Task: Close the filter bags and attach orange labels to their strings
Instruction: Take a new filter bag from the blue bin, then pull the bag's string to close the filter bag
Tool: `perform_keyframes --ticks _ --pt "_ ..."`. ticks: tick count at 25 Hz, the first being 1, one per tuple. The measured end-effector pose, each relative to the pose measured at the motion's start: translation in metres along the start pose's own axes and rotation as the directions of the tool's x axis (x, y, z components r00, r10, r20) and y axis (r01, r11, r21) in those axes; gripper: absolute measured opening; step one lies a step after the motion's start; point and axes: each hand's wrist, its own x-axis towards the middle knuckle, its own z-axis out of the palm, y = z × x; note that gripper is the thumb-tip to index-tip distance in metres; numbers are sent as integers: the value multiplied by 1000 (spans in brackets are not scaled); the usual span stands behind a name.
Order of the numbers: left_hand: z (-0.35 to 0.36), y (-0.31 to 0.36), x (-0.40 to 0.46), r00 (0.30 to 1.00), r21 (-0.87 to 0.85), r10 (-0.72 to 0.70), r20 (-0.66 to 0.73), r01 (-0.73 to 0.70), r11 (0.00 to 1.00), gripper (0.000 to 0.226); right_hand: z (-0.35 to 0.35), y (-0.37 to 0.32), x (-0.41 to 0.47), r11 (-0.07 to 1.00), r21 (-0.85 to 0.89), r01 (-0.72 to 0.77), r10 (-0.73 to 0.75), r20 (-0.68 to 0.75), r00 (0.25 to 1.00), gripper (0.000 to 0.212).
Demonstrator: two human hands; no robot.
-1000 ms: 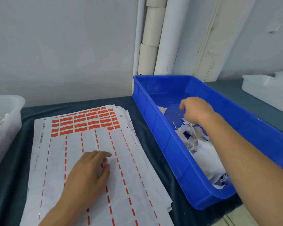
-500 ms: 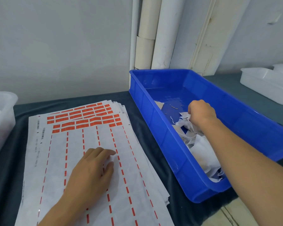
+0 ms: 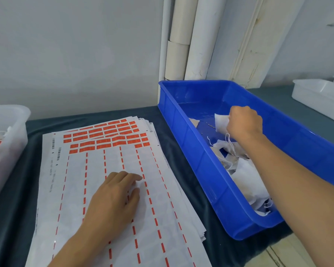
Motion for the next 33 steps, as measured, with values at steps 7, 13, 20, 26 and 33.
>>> perform_keyframes --ticks 7,13,20,26,33 --pt "-13 2 -1 998 -145 -66 3 66 987 28 -55 -53 0 937 293 193 -163 -122 979 25" --pt "-53 -6 8 979 -451 -142 -144 63 890 54 -105 -141 -44 611 562 558 -375 -415 829 17" --pt "-84 -70 3 944 -658 -215 -251 -3 753 43 -58 -254 -140 298 730 615 -808 -151 570 12" --pt "-62 -90 5 881 -709 -411 -233 135 692 13 14 -276 -170 300 894 334 -670 -52 741 12" --pt "-58 -89 6 924 -766 -356 -138 128 630 20 44 -262 -186 156 973 168 -569 -51 821 2"
